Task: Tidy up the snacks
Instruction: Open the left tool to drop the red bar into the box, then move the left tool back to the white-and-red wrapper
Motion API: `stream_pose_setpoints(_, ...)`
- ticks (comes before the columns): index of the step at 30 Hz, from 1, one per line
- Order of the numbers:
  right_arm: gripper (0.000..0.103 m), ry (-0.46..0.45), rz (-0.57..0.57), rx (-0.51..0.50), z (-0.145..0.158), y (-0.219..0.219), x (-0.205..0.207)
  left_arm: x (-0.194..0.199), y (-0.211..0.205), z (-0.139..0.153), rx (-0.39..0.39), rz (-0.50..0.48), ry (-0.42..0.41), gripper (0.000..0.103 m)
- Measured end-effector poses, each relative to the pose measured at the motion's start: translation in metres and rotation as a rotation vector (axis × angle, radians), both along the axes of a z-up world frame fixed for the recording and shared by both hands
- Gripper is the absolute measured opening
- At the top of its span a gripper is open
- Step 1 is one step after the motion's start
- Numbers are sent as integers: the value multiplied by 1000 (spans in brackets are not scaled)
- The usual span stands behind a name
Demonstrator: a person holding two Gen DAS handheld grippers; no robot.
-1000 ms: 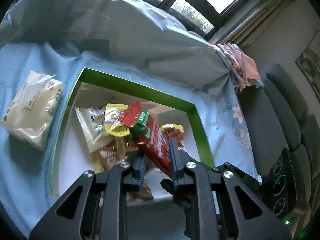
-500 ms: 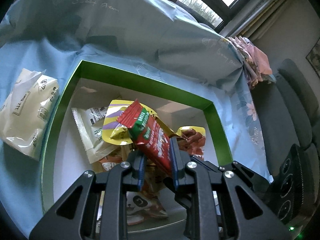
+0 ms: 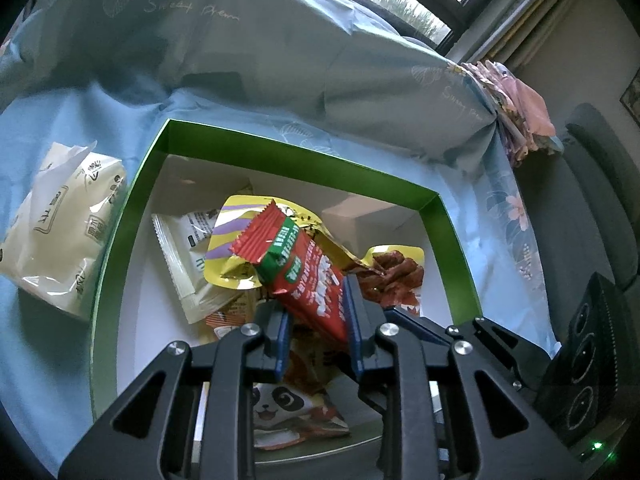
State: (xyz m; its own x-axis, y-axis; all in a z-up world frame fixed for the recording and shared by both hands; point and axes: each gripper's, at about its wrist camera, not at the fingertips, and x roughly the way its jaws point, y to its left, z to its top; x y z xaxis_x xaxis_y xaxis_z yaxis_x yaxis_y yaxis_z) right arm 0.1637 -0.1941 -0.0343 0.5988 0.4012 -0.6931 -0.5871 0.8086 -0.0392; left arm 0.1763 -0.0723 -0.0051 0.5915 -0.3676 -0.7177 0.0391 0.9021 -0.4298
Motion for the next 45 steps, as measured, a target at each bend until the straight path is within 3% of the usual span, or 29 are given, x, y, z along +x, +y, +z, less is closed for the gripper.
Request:
stream_pose_setpoints(8,42,7,-14,3,1,-3,1,-2,-3,1,38,3,-11,29)
stream_pose_setpoints(12,45,4,-36,-1,4,-5,-3,-8,-2,9,64,19,-34,59)
stream_pose_setpoints(17,48,-15,-50,33,17,-16,-18,-29,6,28,80,47,-81,68)
stream_pose_setpoints(20,62,-44,-60,54,26,-23,-34,-49,12,39,87,71,-102,76)
stream_pose_setpoints(24,62,-57,-43,107,36,-28,-54,-76,21,43,100,112,-95,80)
stream_pose_setpoints(32,64,82,89,208,19,-17,-87,-131,54,15,55,190,39,80)
stream_pose_setpoints(41,64,381,192,329,-36,16,-84,-182,87,-20,-118,218,178,80)
stream_pose_setpoints(45,64,449,192,363,-49,20,-81,-189,88,-32,-235,176,225,80)
